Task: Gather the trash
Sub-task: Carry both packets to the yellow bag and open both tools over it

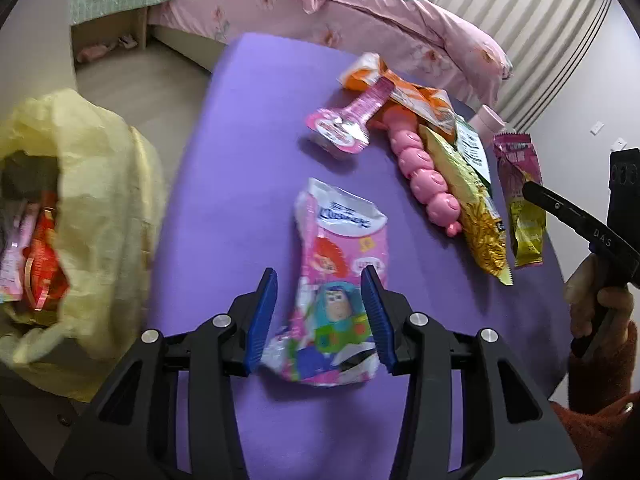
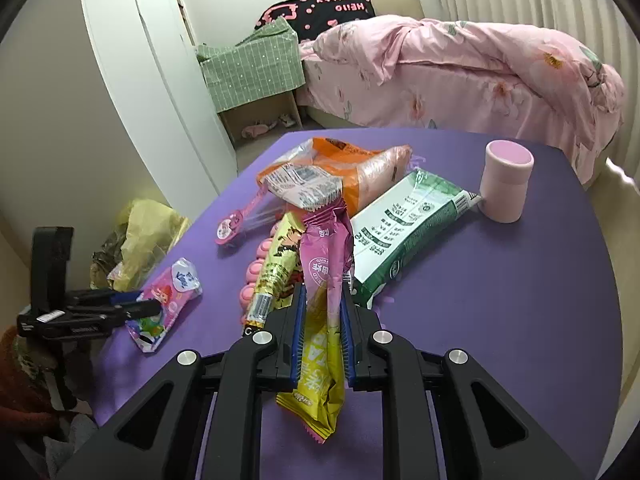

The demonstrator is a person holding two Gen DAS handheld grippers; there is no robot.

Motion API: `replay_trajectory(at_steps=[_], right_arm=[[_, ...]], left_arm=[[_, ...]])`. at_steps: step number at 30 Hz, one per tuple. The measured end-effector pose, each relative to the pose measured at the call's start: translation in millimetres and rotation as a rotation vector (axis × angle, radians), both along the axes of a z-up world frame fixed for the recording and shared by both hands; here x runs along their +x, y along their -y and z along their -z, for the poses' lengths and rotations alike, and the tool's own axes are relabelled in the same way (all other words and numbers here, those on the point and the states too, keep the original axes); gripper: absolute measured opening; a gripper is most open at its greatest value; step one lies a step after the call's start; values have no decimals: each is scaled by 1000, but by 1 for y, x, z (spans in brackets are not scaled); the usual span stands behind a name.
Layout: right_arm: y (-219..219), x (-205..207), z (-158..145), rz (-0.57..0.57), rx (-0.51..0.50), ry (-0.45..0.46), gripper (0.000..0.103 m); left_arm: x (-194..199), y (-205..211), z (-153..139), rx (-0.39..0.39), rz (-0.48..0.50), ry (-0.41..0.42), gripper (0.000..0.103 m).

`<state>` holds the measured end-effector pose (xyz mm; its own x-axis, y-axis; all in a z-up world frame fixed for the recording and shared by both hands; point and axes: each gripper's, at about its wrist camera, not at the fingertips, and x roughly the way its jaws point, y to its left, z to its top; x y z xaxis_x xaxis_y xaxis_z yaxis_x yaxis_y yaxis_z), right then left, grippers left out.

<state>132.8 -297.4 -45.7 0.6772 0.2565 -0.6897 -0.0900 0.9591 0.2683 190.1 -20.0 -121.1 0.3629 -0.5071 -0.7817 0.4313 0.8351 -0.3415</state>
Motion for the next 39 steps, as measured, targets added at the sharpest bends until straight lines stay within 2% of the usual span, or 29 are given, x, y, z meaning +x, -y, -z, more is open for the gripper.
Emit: replay_trajectory(at_steps=[1,2,5,10,16,20,23,28,34,39], right_arm=[[0,-1,-2,1,1,4,16],[0,-2,-5,4,2,13,16],[-4,-6,-20,-2,0,53,16],[-18,-7,-49,-33,-13,137,16],[-49,0,-80,-93,-20,215,16],[-78,8,-101,-154,-3,262,16],[-100,14,-107,-193,-10,272,16],[-134,24,-112,-251,-28,272,16],[-155,41,-106,-270,-30,246,16],[-164,49,-98,-281,-41,216,16]], left_arm=[[-1,2,0,6,-1,7,20],[-1,6,0,26,2,8,9],[-6,9,-9,9,14,32,6],[-15,-6,-44,-33,-26,152,6],[-22,-63,-107,-44,-194,354,6],[-26,-105,-131,-22,-309,427,6],[-27,-138,-135,-12,-387,435,6],[-28,-188,-125,-6,-490,404,6],[-22,-213,-95,-8,-529,332,6],[-7,-218,-70,-11,-526,265,6]])
